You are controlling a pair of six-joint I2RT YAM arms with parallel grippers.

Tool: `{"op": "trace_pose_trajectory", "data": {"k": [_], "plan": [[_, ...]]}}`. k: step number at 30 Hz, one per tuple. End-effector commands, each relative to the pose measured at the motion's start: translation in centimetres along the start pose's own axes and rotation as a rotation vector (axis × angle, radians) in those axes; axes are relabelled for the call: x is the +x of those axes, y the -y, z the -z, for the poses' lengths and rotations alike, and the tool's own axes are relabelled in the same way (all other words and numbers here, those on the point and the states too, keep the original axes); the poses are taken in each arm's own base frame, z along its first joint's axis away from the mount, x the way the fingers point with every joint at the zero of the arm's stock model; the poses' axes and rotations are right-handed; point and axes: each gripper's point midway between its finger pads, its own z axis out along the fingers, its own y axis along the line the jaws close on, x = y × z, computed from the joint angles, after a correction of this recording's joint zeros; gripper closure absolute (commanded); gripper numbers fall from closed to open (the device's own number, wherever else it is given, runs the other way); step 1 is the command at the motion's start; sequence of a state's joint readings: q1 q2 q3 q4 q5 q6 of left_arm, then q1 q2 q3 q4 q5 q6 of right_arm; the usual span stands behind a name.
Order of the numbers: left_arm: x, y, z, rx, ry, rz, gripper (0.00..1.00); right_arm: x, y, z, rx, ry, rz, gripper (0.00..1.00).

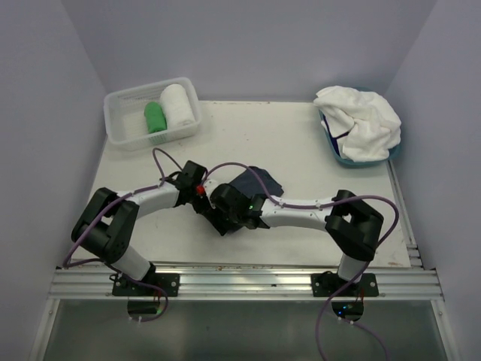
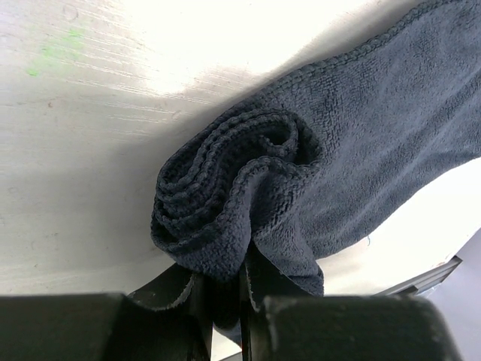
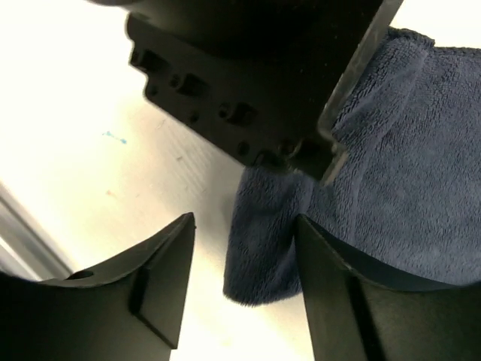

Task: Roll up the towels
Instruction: Roll the towel

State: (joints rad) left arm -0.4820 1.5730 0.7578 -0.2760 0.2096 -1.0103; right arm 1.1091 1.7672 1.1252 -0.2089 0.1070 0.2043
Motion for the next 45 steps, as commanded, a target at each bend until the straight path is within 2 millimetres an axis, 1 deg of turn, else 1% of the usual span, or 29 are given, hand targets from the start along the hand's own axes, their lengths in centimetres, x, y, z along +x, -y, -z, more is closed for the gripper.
{"op": "trace_pose_trajectory", "data": {"k": [1, 2, 3, 5, 6, 7, 8, 10, 11, 12, 13, 14, 15, 17, 18, 19, 20, 21, 22, 23, 29, 34, 35, 36, 37, 38, 40, 42, 45], "plan": [[0.1, -1.5, 0.3, -0.070, 0.002, -0.004, 1.00, -2.0, 0.5, -1.1, 0.040, 0.052, 0.018, 0.43], [0.1, -1.5, 0.3, -0.072, 0.001, -0.004, 1.00, -1.9, 0.8, -1.4, 0.056, 0.050, 0.020, 0.46], [0.1, -1.5, 0.4, -0.069, 0.003, -0.004, 1.00, -2.0, 0.8, -1.6, 0.056, 0.055, 0.021, 0.48], [0.1, -1.5, 0.5, -0.069, 0.003, -0.003, 1.00, -1.5, 0.9, -2.4, 0.065, 0.043, 0.021, 0.51], [0.1, -1.4, 0.6, -0.066, 0.004, -0.003, 1.00, -1.7, 0.8, -2.6, 0.062, 0.048, 0.022, 0.57], [0.2, -1.4, 0.6, -0.066, 0.004, -0.003, 1.00, -1.6, 0.8, -2.7, 0.065, 0.048, 0.020, 0.60], [0.1, -1.4, 0.7, -0.064, 0.007, -0.001, 1.00, -1.5, 0.8, -2.9, 0.066, 0.045, 0.013, 0.72], [0.2, -1.4, 0.9, -0.062, 0.008, -0.001, 1.00, -1.7, 0.8, -2.7, 0.066, 0.059, -0.001, 0.86], [0.2, -1.3, 1.0, -0.059, 0.010, -0.002, 1.00, -2.3, 0.8, -2.2, 0.061, 0.080, -0.027, 0.94], [0.1, -1.1, 1.2, -0.049, 0.017, -0.007, 1.00, -2.3, 1.3, -2.1, 0.057, 0.086, -0.053, 1.00], [0.0, -1.1, 1.4, -0.045, 0.019, -0.010, 0.95, -2.3, 0.9, -2.0, 0.007, 0.086, -0.076, 1.00], [0.0, -1.0, 1.5, -0.039, 0.024, -0.010, 0.88, -3.1, 1.5, -1.6, -0.014, 0.106, -0.130, 1.00], [-0.2, -0.7, 1.8, -0.026, 0.033, -0.010, 0.75, -2.6, 1.6, -1.7, -0.043, 0.096, -0.155, 1.00], [-0.5, -0.4, 2.3, -0.008, 0.046, -0.014, 0.60, -2.5, 1.0, -1.3, -0.128, 0.088, -0.218, 1.00], [-0.9, 0.0, 2.8, 0.010, 0.063, -0.016, 0.52, -2.6, 1.8, -1.2, -0.145, 0.095, -0.251, 1.00], [-1.0, 0.1, 3.0, 0.017, 0.068, -0.018, 0.47, -2.6, 1.3, -0.9, -0.200, 0.087, -0.271, 1.00], [-1.3, 0.2, 3.3, 0.025, 0.078, -0.021, 0.46, -2.4, 1.2, -0.8, -0.221, 0.079, -0.303, 1.00], [-1.6, 0.6, 3.7, 0.038, 0.090, -0.021, 0.45, -2.8, 1.7, -0.7, -0.236, 0.097, -0.325, 1.00], [-1.8, 0.6, 4.0, 0.042, 0.095, -0.023, 0.40, -2.9, 1.6, -0.6, -0.260, 0.094, -0.337, 1.00], [-2.1, 0.7, 4.3, 0.045, 0.102, -0.021, 0.40, -2.8, 1.3, -0.3, -0.296, 0.083, -0.358, 1.00], [-3.0, 1.1, 5.5, 0.065, 0.138, -0.015, 0.40, -3.2, 1.8, 0.4, -0.418, 0.082, -0.498, 1.00], [-2.9, 1.5, 5.7, 0.094, 0.146, -0.023, 0.45, -3.4, 3.1, 1.1, -0.539, 0.098, -0.648, 1.00], [-2.9, 1.8, 5.6, 0.110, 0.145, -0.031, 0.47, -3.3, 3.8, 0.9, -0.542, 0.095, -0.702, 1.00], [-2.9, 2.0, 5.5, 0.121, 0.139, -0.038, 0.52, -3.3, 4.0, 0.9, -0.554, 0.105, -0.713, 1.00], [-2.6, 2.4, 5.5, 0.146, 0.124, -0.051, 0.54, -3.2, 4.0, 1.0, -0.578, 0.100, -0.730, 1.00], [-2.7, 2.7, 5.3, 0.162, 0.125, -0.058, 0.62, -3.2, 4.4, 0.8, -0.587, 0.102, -0.759, 1.00], [-2.6, 3.2, 5.3, 0.183, 0.115, -0.073, 0.68, -2.9, 4.5, 0.8, -0.598, 0.094, -0.774, 1.00], [-2.7, 3.6, 5.1, 0.197, 0.113, -0.084, 0.77, -2.7, 4.7, 0.5, -0.599, 0.085, -0.783, 1.00], [-2.7, 4.4, 5.0, 0.225, 0.106, -0.107, 0.84, -2.4, 4.9, 0.4, -0.608, 0.075, -0.796, 1.00]]}}
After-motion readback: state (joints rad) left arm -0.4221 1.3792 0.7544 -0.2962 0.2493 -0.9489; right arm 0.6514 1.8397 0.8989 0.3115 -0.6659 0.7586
